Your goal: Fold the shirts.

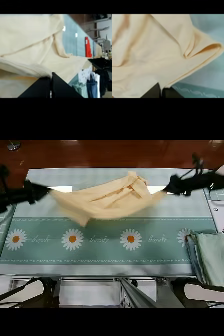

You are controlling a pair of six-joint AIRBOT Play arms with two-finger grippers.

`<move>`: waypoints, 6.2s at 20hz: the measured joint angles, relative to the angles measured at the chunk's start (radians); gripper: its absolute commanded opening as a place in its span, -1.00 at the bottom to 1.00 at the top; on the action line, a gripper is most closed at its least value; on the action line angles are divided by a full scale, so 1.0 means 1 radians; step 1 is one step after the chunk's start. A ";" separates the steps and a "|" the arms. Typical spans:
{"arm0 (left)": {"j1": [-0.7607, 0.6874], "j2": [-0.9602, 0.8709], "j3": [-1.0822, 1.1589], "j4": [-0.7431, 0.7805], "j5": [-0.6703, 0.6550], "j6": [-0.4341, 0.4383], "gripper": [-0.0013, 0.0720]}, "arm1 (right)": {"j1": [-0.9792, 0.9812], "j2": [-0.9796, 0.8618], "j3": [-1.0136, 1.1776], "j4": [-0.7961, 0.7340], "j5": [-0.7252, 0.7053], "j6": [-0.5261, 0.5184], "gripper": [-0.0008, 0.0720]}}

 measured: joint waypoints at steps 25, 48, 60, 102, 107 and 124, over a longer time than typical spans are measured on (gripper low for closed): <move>-0.267 0.737 0.607 1.172 0.111 -0.412 -0.92 | 0.004 0.714 0.588 -0.295 0.418 0.121 -0.90; -0.319 -0.266 0.323 0.799 0.597 -0.539 -0.92 | 0.005 -0.307 0.239 0.060 -0.166 0.000 -0.90; -0.177 -0.324 0.338 0.778 0.011 -0.370 -0.92 | -0.050 -0.327 0.208 -0.058 0.165 -0.034 -0.90; -0.015 0.095 -0.569 0.526 0.055 -0.148 -0.92 | -0.394 0.370 -0.850 -0.102 0.077 -0.132 0.72; -0.019 0.095 -0.567 0.507 0.050 -0.140 -0.92 | -0.351 0.360 -0.884 -0.151 0.100 -0.103 0.72; -0.018 0.095 -0.509 0.449 0.049 -0.137 -0.92 | -0.117 0.199 -0.731 -0.012 0.009 -0.139 -0.90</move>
